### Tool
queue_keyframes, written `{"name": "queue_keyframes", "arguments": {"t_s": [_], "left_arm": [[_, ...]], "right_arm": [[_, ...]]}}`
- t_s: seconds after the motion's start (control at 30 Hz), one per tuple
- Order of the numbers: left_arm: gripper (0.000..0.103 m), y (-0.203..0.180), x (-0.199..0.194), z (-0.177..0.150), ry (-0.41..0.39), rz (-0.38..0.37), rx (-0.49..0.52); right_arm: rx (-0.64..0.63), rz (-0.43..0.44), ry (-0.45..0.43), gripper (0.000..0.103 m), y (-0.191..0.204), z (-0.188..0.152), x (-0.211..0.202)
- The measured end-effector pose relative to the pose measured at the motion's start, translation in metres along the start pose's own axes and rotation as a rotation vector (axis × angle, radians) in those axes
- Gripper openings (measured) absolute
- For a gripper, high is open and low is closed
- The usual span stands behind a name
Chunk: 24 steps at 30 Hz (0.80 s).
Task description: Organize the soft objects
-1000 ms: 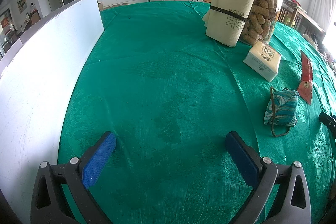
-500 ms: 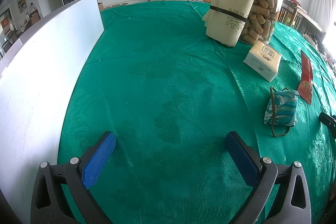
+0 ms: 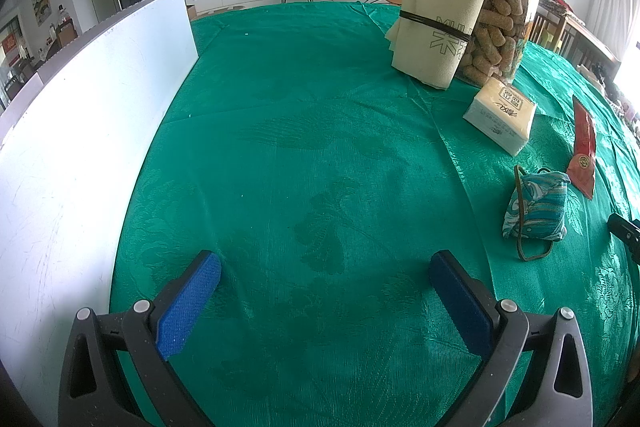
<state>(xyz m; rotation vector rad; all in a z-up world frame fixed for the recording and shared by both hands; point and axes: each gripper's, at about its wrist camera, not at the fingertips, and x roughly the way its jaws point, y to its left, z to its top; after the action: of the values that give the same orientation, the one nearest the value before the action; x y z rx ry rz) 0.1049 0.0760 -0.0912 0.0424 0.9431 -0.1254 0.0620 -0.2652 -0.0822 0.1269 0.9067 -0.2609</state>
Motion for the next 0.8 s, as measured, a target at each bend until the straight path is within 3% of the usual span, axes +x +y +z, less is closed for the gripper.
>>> {"name": "queue_keyframes", "arguments": {"t_s": [0.3,0.43,0.6,0.7,0.8], "left_arm": [[0.102,0.005,0.0,0.012,0.02,0.016,-0.022],[0.102,-0.001,-0.017,0.048,-0.102,-0.057,-0.036],[0.102,-0.039,0.004,0.094,-0.152,-0.155,0.166],[0.102,-0.066,0.027,0.116,-0.123,-0.126,0.306],[0.102,-0.081,0.04,0.135,-0.145,-0.092,0.325]], "right_arm": [[0.0,0.0,0.0,0.083,0.0,0.0,0.0],[0.0,0.0,0.0,0.083,0.0,0.0,0.0],[0.0,0.001,0.0,0.083,0.0,0.0,0.0],[-0.001,0.001,0.0,0.084,0.0,0.0,0.0],[-0.001,0.001,0.0,0.084,0.0,0.0,0.001]]}}
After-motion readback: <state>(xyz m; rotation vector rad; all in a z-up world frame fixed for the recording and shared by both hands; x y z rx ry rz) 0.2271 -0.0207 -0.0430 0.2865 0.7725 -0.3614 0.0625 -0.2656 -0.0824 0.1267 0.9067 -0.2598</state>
